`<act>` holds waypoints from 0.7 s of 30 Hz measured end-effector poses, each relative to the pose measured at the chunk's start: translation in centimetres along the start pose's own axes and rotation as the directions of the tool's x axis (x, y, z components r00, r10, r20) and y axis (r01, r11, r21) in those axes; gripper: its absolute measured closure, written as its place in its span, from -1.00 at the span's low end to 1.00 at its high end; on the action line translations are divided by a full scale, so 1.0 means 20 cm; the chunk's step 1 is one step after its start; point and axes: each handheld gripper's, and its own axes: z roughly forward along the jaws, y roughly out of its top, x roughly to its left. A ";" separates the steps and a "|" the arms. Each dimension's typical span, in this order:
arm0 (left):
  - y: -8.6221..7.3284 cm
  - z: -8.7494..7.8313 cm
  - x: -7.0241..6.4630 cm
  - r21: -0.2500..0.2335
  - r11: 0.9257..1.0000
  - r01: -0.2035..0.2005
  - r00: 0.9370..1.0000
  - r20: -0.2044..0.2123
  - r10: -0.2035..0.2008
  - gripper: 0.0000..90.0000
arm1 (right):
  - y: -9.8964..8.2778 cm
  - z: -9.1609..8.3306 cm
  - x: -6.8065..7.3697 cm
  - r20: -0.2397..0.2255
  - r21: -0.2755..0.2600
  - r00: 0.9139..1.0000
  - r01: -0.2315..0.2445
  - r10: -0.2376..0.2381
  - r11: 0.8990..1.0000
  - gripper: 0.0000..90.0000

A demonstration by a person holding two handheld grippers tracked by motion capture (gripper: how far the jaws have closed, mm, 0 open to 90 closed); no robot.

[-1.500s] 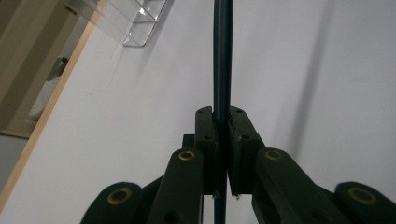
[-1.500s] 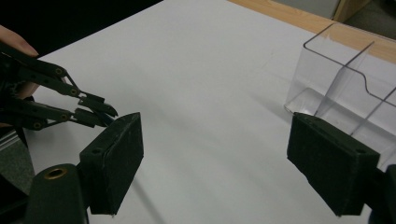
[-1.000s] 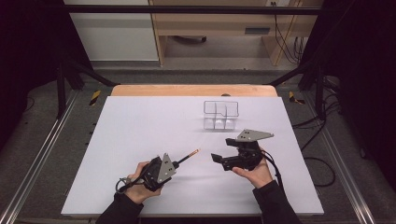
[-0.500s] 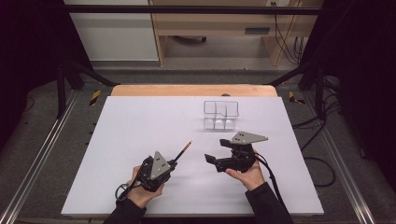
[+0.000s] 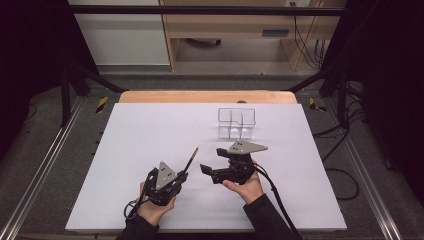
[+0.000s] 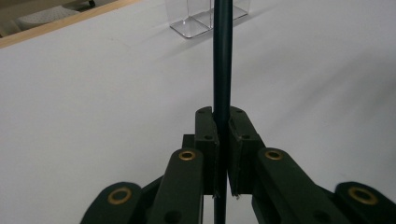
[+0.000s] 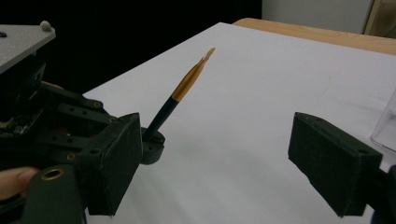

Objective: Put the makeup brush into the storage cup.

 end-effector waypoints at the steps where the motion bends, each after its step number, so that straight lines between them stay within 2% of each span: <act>1: 0.00 0.00 0.00 -0.004 1.000 0.007 1.000 -0.005 -0.007 0.85 | 0.00 0.01 0.00 0.000 -0.007 1.000 -0.008 0.008 1.000 -0.60; 11: 0.00 0.00 -0.01 -0.012 0.999 0.044 0.999 -0.023 -0.044 0.85 | 0.00 0.07 0.00 0.005 -0.060 0.996 -0.084 0.084 0.995 -0.53; 21: 0.01 0.02 -0.02 -0.020 0.997 0.070 0.997 -0.032 -0.070 0.85 | 0.01 0.13 0.02 -0.012 -0.066 0.995 -0.103 0.102 0.992 -0.43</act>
